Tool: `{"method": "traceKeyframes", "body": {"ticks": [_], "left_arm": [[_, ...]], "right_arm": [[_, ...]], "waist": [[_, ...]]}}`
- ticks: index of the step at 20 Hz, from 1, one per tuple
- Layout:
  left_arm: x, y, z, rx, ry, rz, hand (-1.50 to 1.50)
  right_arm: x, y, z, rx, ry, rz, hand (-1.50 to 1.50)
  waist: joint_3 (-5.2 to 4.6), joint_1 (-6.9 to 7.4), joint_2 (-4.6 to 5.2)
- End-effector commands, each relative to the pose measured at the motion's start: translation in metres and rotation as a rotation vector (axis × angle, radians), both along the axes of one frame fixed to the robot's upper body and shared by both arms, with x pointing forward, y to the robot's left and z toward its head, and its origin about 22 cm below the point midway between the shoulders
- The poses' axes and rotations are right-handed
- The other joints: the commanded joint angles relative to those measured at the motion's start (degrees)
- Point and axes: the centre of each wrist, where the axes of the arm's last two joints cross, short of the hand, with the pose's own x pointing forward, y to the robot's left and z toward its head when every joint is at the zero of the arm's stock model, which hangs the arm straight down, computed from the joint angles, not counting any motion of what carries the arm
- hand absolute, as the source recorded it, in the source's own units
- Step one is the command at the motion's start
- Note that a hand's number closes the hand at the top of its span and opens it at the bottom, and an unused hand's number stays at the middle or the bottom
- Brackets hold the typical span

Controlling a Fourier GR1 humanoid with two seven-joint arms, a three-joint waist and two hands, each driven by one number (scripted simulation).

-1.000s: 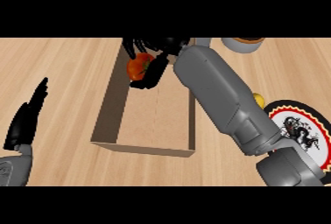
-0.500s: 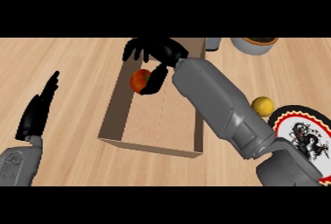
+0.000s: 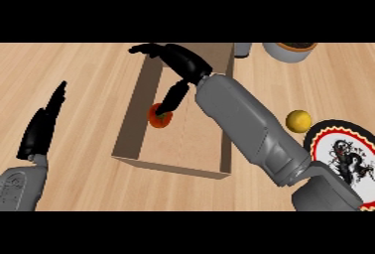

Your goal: Pick the tomato from the plate and place it in the cardboard box

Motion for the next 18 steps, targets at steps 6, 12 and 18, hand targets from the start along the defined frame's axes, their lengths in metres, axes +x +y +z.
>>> {"method": "traceKeyframes", "body": {"ticks": [6, 12, 18], "left_arm": [[0.001, 0.013, 0.009, -0.009, -0.001, 0.031, 0.0], [-0.019, 0.014, -0.024, 0.004, 0.0, 0.086, 0.0], [-0.01, 0.018, -0.011, -0.007, -0.001, 0.071, 0.0]], "right_arm": [[0.011, -0.007, 0.015, 0.327, 0.089, -0.075, -1.5], [0.035, -0.054, 0.029, 0.413, 0.15, -0.069, -1.5], [0.052, -0.141, 0.033, 0.413, 0.127, -0.151, -1.5]], "waist": [[0.05, -2.13, -0.2], [0.02, -3.76, -0.05], [0.06, -3.62, 0.47]]}}
